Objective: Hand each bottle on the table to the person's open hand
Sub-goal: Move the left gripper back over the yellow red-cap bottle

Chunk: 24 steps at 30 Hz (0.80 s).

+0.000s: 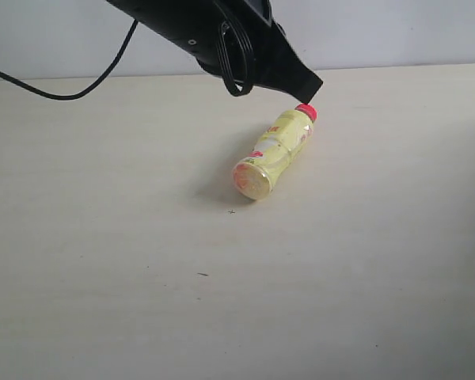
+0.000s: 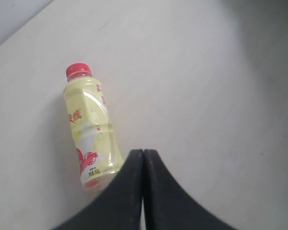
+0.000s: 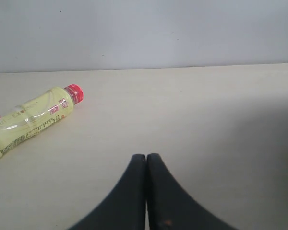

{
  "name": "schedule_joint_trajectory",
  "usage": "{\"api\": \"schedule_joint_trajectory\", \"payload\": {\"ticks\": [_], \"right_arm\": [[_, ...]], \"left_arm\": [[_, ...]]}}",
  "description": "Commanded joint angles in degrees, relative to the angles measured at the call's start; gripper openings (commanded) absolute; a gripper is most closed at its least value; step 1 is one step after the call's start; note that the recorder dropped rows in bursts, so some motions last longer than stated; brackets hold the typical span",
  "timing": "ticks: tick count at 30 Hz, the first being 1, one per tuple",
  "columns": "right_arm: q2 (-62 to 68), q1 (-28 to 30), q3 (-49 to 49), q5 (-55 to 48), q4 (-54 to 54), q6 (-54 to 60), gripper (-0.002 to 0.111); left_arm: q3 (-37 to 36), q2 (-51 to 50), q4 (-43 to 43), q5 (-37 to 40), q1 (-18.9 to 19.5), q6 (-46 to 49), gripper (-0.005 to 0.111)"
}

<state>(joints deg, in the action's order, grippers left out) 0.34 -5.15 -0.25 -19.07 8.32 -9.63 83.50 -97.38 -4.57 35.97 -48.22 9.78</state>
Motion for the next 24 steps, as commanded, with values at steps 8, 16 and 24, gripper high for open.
{"api": "schedule_joint_trajectory", "payload": {"ticks": [8, 16, 24], "right_arm": [[-0.34, 0.28, 0.25, 0.73, -0.33, -0.02, 0.000], [-0.34, 0.28, 0.25, 0.73, -0.33, -0.02, 0.000], [-0.34, 0.28, 0.25, 0.73, -0.33, -0.02, 0.000]], "left_arm": [[-0.35, -0.44, -0.39, -7.11, 0.21, 0.48, 0.002], [-0.35, -1.41, -0.39, -12.32, 0.21, 0.57, 0.002], [-0.35, -2.72, -0.39, -13.15, 0.21, 0.62, 0.002]]}}
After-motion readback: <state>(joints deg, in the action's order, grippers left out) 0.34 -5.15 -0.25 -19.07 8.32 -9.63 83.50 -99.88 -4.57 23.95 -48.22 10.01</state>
